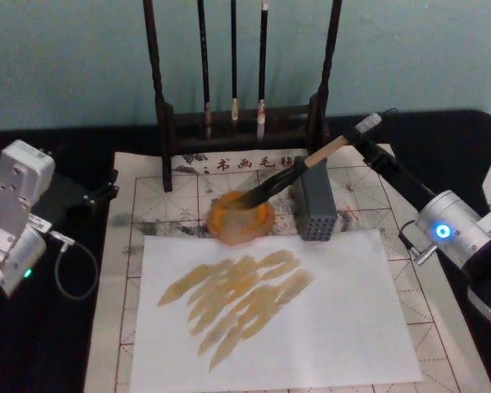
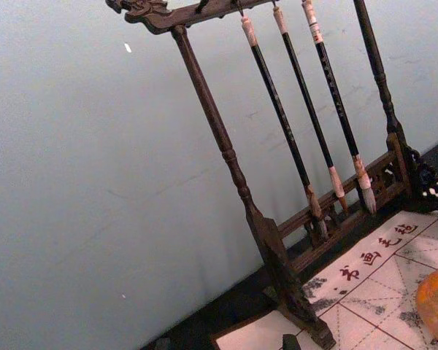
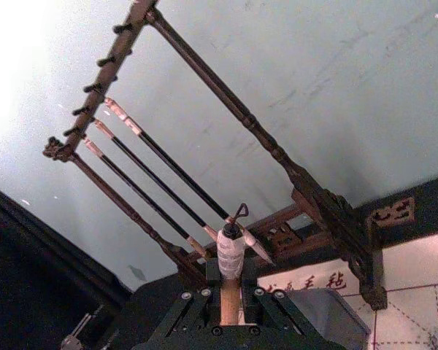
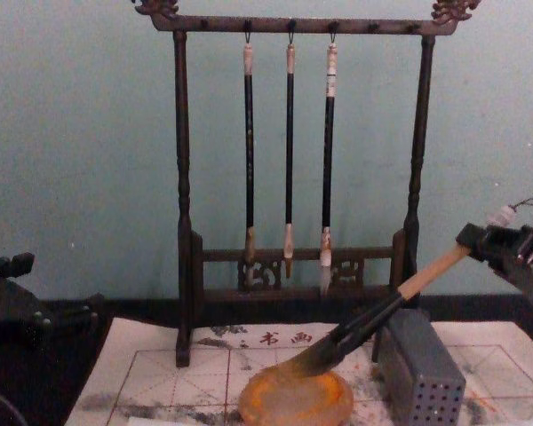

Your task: Pick up the brush from the inkstone, write on the paper, then place the brush back to its original position.

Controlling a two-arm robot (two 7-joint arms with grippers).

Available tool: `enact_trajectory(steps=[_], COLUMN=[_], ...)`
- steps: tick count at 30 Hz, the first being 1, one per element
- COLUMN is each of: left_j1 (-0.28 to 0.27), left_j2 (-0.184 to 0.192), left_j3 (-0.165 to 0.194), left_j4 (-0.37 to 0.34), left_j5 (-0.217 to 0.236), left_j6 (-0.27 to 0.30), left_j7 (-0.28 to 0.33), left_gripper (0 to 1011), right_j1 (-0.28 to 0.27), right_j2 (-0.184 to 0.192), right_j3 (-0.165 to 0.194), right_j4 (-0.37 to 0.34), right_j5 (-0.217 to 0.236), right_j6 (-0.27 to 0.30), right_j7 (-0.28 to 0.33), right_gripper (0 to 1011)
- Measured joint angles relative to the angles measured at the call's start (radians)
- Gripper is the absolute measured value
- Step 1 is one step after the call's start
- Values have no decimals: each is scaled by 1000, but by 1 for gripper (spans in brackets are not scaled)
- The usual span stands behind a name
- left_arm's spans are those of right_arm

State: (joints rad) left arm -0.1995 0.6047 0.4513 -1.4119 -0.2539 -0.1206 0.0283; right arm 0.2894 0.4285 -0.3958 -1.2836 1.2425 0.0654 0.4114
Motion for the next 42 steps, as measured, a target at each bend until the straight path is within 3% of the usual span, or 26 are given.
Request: enact_trajectory(steps=[13, 23, 42], left_j1=[0, 0, 0], left_j2=[0, 0, 0], left_j3=[0, 0, 0], left_j4=[0, 0, 0], left_j5=[0, 0, 0], left_j6=[0, 0, 0], left_j7=[0, 0, 0], left_gripper=[1001, 1001, 1001], right_j1=[8, 9, 0], right_j2=[-38, -69, -85], right_j3=[-8, 5, 20], right_j4=[38, 64, 70], right_j5=[-26, -44, -51], right_j6=[-15, -32, -16], right_j7=[-12, -23, -25], right_gripper=[178, 178, 178])
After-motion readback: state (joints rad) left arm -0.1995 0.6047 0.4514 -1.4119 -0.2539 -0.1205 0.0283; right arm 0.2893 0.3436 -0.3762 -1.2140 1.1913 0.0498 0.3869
